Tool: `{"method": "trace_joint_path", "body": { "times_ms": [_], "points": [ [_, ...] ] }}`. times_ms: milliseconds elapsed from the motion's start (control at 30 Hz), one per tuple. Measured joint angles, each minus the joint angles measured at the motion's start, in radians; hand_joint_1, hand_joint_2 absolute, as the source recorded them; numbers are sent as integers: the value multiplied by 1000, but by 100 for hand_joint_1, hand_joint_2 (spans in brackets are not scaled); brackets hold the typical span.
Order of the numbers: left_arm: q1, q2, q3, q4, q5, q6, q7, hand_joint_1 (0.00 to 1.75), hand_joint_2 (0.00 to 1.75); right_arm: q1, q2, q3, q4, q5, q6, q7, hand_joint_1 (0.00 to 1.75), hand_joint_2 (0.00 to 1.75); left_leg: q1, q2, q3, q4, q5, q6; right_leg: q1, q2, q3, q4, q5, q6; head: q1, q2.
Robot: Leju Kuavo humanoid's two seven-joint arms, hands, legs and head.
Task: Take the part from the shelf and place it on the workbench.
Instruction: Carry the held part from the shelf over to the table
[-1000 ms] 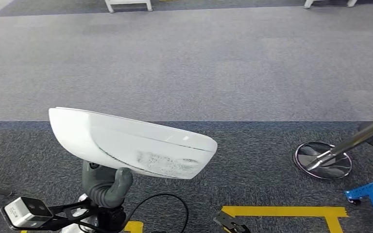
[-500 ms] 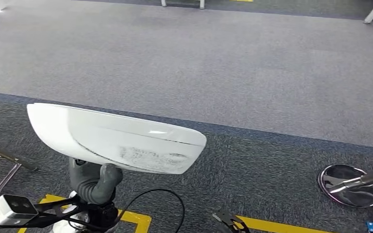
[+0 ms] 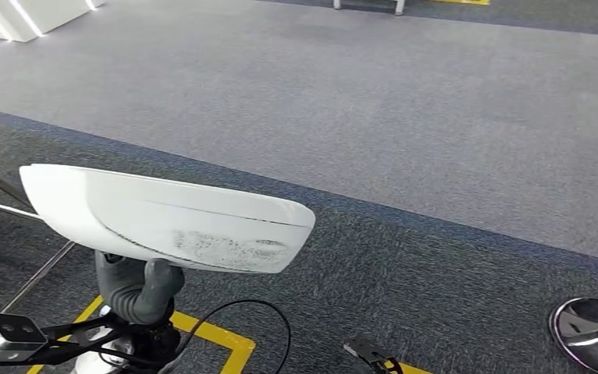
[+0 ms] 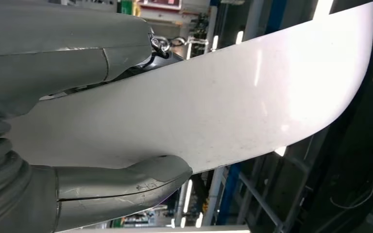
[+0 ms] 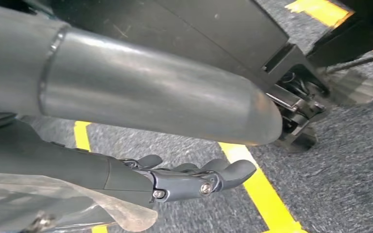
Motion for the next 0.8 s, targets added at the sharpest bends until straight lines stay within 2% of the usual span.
{"method": "trace_joint_path", "body": {
  "times_ms": [33, 67, 100, 133, 200, 233, 267, 300, 333, 367, 400, 467, 500, 533, 567, 600, 633, 667, 700, 733, 767, 800],
  "points": [
    [0, 0, 2, 0, 0, -4, 0, 175, 175, 0, 0, 0, 0, 0, -1, 0, 0, 0, 1, 6, -21, 40, -9, 0, 2, -15, 1, 0, -2, -2, 0, 0],
    [0, 0, 3, 1, 0, -7, 0, 175, 175, 0, -1, -1, 0, 0, -1, 0, 0, 0, 0, 9, -25, 46, 1, 3, 4, -29, 3, 0, -4, -3, 0, 0],
    [0, 0, 3, 1, 0, -9, 0, 175, 175, -1, -1, -1, 0, -1, -1, 0, 0, 0, -1, 12, -10, 15, 27, 7, 5, -41, 6, 0, -7, -3, 0, 0],
    [-1, -1, 4, 1, 0, -12, 0, 175, 175, -2, -1, -1, 0, -2, -1, 0, 0, 0, -4, 21, 20, -41, 62, 15, 6, -54, 10, 0, -9, -3, -1, 0],
    [-5, -5, 4, 1, 0, -15, 0, 175, 175, -3, 0, -1, 0, -2, -1, 0, 0, 0, -19, 69, 80, -156, 102, 33, 10, -75, 19, -2, -15, 0, -1, 0],
    [-8, -8, 4, 1, -1, -17, 0, 175, 175, -4, 0, -2, 0, -3, -1, 0, 0, 0, -26, 90, 96, -189, 106, 40, 12, -86, 22, -5, -18, 3, -1, 0],
    [-11, -10, 4, 1, -2, -17, 0, 175, 175, -5, 0, -2, 0, -4, -2, 1, 0, 0, -33, 102, 101, -204, 100, 45, 14, -98, 25, -8, -19, 7, -1, 0],
    [-12, -12, 4, 1, -4, -18, 0, 175, 175, -6, 1, -2, 0, -4, -2, 1, 0, 0, -35, 96, 103, -213, 100, 47, 17, -111, 29, -11, -21, 12, -2, 0],
    [-12, -13, 4, 1, -6, -18, 0, 175, 175, -7, 2, -2, 0, -4, -2, 1, 0, 0, -32, 82, 106, -219, 102, 49, 16, -114, 31, -13, -24, 18, -1, 0],
    [-12, -15, 5, 1, -8, -17, 0, 175, 175, -8, 2, -2, -1, -5, -1, 1, 0, 0, -28, 69, 110, -226, 104, 52, 14, -98, 30, -7, -31, 23, 0, 0],
    [-13, -16, 6, 1, -10, -17, 0, 175, 175, -10, 3, -2, -1, -5, -1, 1, 0, 0, -23, 57, 114, -232, 107, 56, 13, -71, 21, 15, -46, 28, 2, 0],
    [-17, -18, 7, 2, -11, -16, 0, 175, 175, -11, 3, -2, -1, -6, -1, 1, 0, 0, -17, 32, 118, -237, 109, 61, 11, -12, -31, 117, -93, 33, 8, 0],
    [-18, -19, 7, 4, -12, -14, 0, 175, 175, -9, 3, -2, -1, -7, 0, 1, 0, 0, -16, 19, 118, -237, 109, 63, 11, 0, -68, 180, -116, 34, 10, 0],
    [-18, -20, 7, 7, -12, -9, 0, 175, 175, -6, 2, -2, 0, -7, 0, 2, 0, 0, -16, 5, 118, -236, 108, 64, 12, 4, -99, 227, -125, 35, 10, 0],
    [-18, -20, 7, 12, -13, 0, 0, 175, 175, -3, 2, -2, 0, -8, 0, 3, 0, 0, -17, -11, 119, -236, 108, 65, 12, 6, -116, 242, -115, 36, 11, 0],
    [-19, -20, 6, 19, -16, 12, 0, 175, 175, -2, 1, -2, 0, -9, 0, 3, 0, 0, -16, -27, 121, -236, 107, 64, 12, 9, -116, 219, -85, 36, 11, 0],
    [-20, -20, 4, 26, -20, 24, 0, 175, 175, -2, 1, -2, 0, -10, 0, 4, 0, 0, -16, -42, 123, -235, 106, 63, 11, 15, -98, 163, -42, 34, 11, 0],
    [-22, -20, 2, 34, -25, 35, 0, 175, 175, -3, 1, -2, 0, -11, 1, 4, 0, 0, -16, -55, 125, -234, 105, 61, 9, 35, -72, 98, -7, 32, 11, 0],
    [-24, -20, -2, 40, -29, 42, 0, 175, 175, -3, 1, -2, 0, -13, 3, 4, 0, 0, -17, -68, 124, -230, 102, 57, 6, 55, -45, 39, 16, 30, 10, 0],
    [-27, -19, -7, 45, -31, 47, 0, 175, 175, -4, 1, -2, 0, -15, 4, 4, 0, 0, -16, -78, 122, -228, 102, 52, 4, 70, -26, 1, 26, 27, 10, 0],
    [-29, -19, -10, 48, -33, 50, 0, 175, 175, -4, 1, -2, 0, -17, 5, 5, 0, 0, -15, -88, 119, -227, 102, 47, 4, 80, -16, -15, 24, 24, 9, 0],
    [-30, -18, -13, 51, -33, 52, 0, 175, 175, -4, 1, -2, 0, -18, 6, 5, 0, 0, -13, -98, 116, -226, 103, 42, 5, 75, -12, -19, 23, 20, 9, 0]
  ]
}}
